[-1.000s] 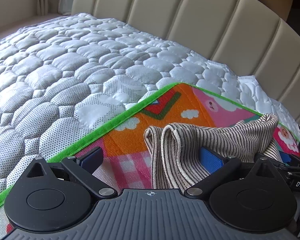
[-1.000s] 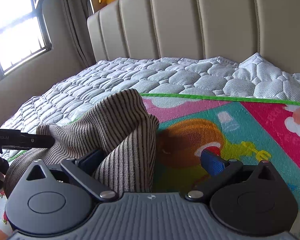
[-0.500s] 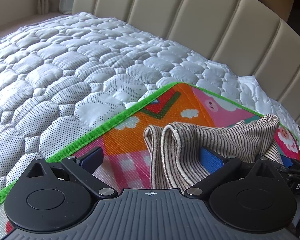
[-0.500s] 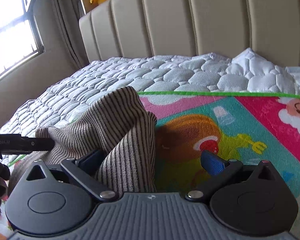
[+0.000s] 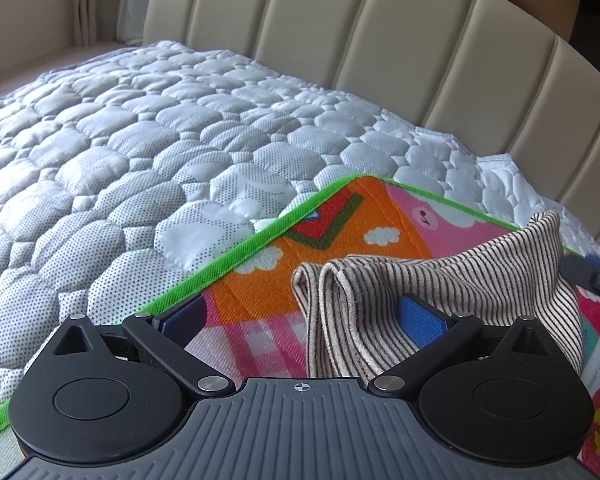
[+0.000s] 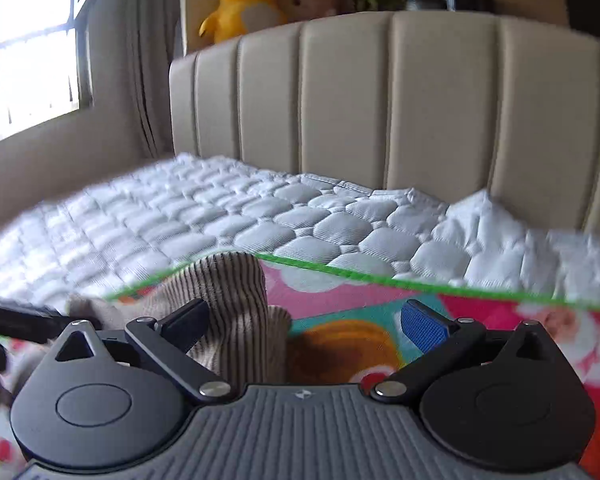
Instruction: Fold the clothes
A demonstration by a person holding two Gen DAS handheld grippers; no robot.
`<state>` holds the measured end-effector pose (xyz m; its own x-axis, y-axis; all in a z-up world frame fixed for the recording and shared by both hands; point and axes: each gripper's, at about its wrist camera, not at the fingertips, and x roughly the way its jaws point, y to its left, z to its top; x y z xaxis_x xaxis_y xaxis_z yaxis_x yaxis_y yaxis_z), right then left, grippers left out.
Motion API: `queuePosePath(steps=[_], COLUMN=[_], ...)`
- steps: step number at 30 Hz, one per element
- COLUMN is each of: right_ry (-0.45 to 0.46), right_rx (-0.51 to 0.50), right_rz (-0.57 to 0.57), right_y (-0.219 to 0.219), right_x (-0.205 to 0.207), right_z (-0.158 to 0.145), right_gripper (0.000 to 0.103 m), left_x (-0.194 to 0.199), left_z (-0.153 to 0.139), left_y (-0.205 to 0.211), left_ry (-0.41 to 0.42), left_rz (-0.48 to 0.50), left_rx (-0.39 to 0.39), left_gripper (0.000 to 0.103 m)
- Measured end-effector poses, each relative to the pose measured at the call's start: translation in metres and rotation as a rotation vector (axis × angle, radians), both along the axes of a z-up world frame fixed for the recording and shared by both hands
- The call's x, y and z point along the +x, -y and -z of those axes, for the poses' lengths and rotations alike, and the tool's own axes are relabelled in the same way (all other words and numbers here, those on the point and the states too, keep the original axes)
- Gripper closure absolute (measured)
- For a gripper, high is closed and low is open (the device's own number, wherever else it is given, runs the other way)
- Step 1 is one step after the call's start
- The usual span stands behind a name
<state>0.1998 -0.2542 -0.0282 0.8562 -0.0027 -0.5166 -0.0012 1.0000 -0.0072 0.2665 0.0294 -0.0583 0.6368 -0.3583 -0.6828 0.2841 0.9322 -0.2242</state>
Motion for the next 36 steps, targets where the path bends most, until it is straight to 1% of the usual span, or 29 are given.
queuePosePath(steps=[3, 5, 7, 11, 12, 14, 15, 17, 20, 21, 22, 23, 25, 27, 29, 32, 33, 34, 36], right_ry=[-0.096, -0.111, -0.132, -0.098, -0.086, -0.061, -0.065, -0.104, -0.211, -0.26, -0.304, -0.347, -0.397, -0.412, -0.391, -0.368, -0.365, -0.36, -0.335], right_rx=[-0.101, -0.056, -0.012, -0.035, -0.021, 0.061, 0.11, 0.241, 0.442, 0.525, 0.602, 0.678, 0.786, 0.822, 0.859, 0.877, 0.885, 0.893, 0.89], right_rz=[0.009, 0.026, 0.037, 0.029, 0.034, 0.057, 0.063, 0.065, 0.081, 0.083, 0.088, 0.093, 0.101, 0.107, 0.116, 0.146, 0.151, 0.156, 0.181], right_y=[-0.008, -0.003, 0.002, 0.0, 0.0, 0.005, 0.008, 0.015, 0.023, 0.023, 0.02, 0.017, 0.004, -0.009, -0.019, -0.023, -0.017, -0.011, 0.016], right_x=[0.027, 0.034, 0.033, 0.013, 0.005, -0.016, -0.025, -0.044, -0.063, -0.068, -0.071, -0.073, -0.071, -0.063, -0.052, -0.034, -0.031, -0.027, -0.02], right_z=[0.026, 0.034, 0.031, 0.017, 0.013, -0.001, -0.005, -0.011, -0.007, 0.0, 0.008, 0.016, 0.033, 0.043, 0.052, 0.059, 0.06, 0.06, 0.059], right_gripper=[0.001, 0.001, 0.001, 0.001, 0.001, 0.001, 0.001, 0.001, 0.001, 0.002, 0.006, 0.007, 0.011, 0.013, 0.013, 0.015, 0.02, 0.029, 0.035], left_x=[0.001, 0.001, 0.002, 0.003, 0.003, 0.003, 0.003, 0.003, 0.004, 0.004, 0.004, 0.004, 0.004, 0.004, 0.004, 0.006, 0.008, 0.009, 0.011], left_z=[0.0, 0.001, 0.001, 0.003, 0.004, 0.004, 0.004, 0.004, 0.004, 0.004, 0.004, 0.004, 0.005, 0.004, 0.002, -0.004, -0.006, -0.007, -0.009], left_y=[-0.001, -0.001, -0.002, -0.003, -0.004, -0.005, -0.005, -0.006, -0.006, -0.006, -0.006, -0.007, -0.008, -0.01, -0.014, -0.025, -0.029, -0.033, -0.041], left_ry=[-0.003, -0.006, -0.008, -0.021, -0.023, -0.027, -0.029, -0.032, -0.036, -0.038, -0.04, -0.042, -0.046, -0.05, -0.048, -0.027, -0.025, -0.025, -0.039], left_rz=[-0.002, -0.004, -0.007, -0.004, -0.004, -0.004, -0.005, -0.005, -0.008, -0.009, -0.01, -0.012, -0.014, -0.018, -0.022, -0.029, -0.027, -0.023, 0.002], left_rx=[0.001, 0.0, -0.001, -0.009, -0.01, -0.013, -0.014, -0.017, -0.022, -0.024, -0.027, -0.03, -0.038, -0.052, -0.071, -0.108, -0.129, -0.155, -0.226], left_gripper=[0.0, 0.0, 0.0, 0.0, 0.0, 0.0, 0.0, 0.0, 0.0, 0.0, 0.0, 0.0, 0.0, 0.0, 0.0, 0.0, 0.0, 0.0, 0.0])
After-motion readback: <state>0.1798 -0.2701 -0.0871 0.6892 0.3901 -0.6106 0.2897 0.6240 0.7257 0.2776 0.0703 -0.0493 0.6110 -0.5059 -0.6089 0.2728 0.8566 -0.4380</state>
